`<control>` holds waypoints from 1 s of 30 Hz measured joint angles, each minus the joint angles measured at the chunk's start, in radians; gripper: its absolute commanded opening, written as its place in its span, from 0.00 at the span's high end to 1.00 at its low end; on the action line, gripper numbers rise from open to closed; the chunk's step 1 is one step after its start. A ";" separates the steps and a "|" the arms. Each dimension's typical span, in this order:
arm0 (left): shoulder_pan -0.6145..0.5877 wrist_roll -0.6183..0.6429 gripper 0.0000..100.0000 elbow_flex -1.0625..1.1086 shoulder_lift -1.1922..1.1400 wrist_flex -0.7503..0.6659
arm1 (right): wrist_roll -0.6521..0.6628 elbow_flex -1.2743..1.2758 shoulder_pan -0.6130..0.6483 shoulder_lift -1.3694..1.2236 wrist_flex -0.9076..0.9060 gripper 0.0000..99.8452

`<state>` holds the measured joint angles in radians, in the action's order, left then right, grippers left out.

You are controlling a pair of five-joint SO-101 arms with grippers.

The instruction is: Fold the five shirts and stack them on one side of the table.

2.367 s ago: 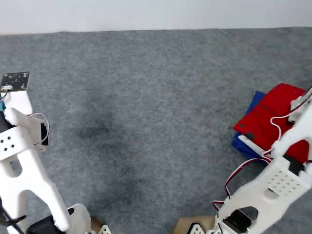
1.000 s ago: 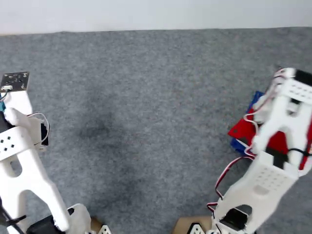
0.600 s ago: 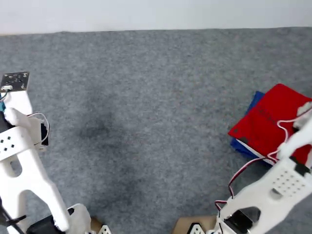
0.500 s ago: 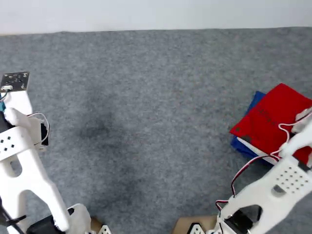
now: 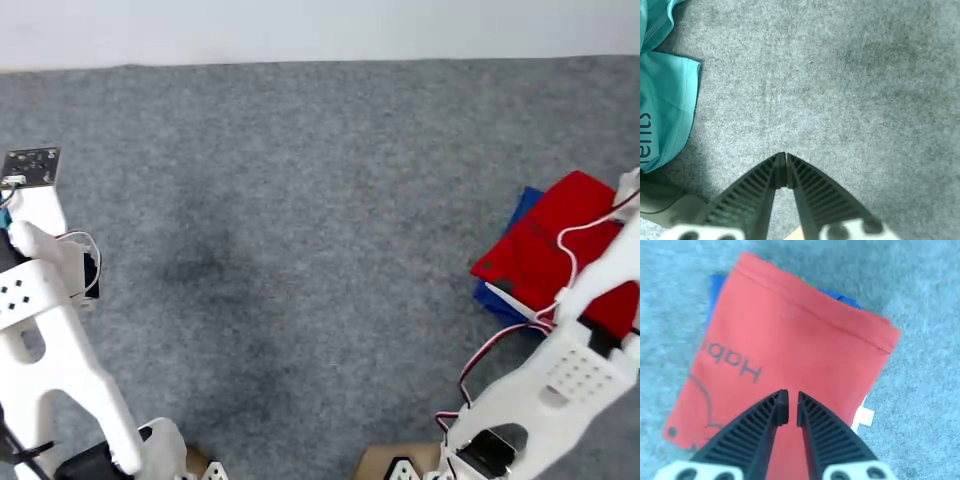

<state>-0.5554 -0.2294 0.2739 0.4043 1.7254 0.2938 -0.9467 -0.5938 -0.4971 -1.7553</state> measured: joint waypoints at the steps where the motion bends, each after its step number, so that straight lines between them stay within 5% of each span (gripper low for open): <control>1: 0.000 0.000 0.99 0.000 0.000 0.000 | 0.000 0.031 0.009 0.032 0.000 0.96; 11: 0.005 0.000 0.99 -0.012 0.000 0.002 | 0.000 0.611 0.144 0.468 0.000 0.96; 18: -0.071 -0.092 0.83 -0.041 0.000 -0.018 | 0.000 0.976 0.170 0.689 0.000 0.96; 30: -0.497 -0.603 0.79 -0.008 -0.063 -0.244 | 0.000 1.191 0.003 0.746 0.000 0.96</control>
<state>-1.0526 -0.8324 0.2662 0.3414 1.4814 0.2938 0.2440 -0.5907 0.2486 -1.7553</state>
